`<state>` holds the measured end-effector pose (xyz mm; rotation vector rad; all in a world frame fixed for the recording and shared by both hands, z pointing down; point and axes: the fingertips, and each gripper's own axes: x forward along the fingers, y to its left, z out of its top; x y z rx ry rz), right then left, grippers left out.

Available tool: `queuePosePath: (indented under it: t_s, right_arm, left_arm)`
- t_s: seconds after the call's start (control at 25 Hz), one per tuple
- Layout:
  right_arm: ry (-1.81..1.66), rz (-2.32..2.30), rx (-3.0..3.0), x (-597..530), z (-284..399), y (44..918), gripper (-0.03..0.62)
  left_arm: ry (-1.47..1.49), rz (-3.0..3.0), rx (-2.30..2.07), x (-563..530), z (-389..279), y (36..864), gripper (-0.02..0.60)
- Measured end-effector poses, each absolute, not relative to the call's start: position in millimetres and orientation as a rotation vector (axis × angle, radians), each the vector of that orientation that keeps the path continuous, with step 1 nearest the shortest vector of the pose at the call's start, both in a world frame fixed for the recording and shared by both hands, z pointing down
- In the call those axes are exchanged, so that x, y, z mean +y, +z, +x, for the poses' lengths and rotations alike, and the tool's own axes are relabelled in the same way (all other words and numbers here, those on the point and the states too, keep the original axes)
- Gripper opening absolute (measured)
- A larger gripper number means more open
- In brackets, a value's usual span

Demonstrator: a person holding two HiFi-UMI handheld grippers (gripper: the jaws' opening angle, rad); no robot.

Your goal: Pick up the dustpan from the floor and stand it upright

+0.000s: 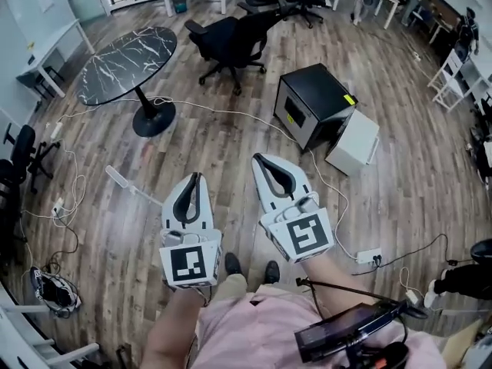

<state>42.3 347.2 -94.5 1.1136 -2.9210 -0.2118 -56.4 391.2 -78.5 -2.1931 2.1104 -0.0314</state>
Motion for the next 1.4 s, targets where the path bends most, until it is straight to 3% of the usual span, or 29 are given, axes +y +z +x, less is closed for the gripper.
queuePosePath:
  t_s: [0.36, 1.4]
  right_arm:
    - [-0.259, 1.211, -2.913, 358.3, 78.9, -120.4, 0.0]
    - [-0.267, 1.215, -2.927, 341.4, 106.8, -122.4, 0.0]
  left_arm:
    - [0.015, -2.179, 2.039, 389.1, -15.1, -133.0, 0.018]
    - [-0.074, -2.169, 2.017, 373.6, 12.1, -130.2, 0.018]
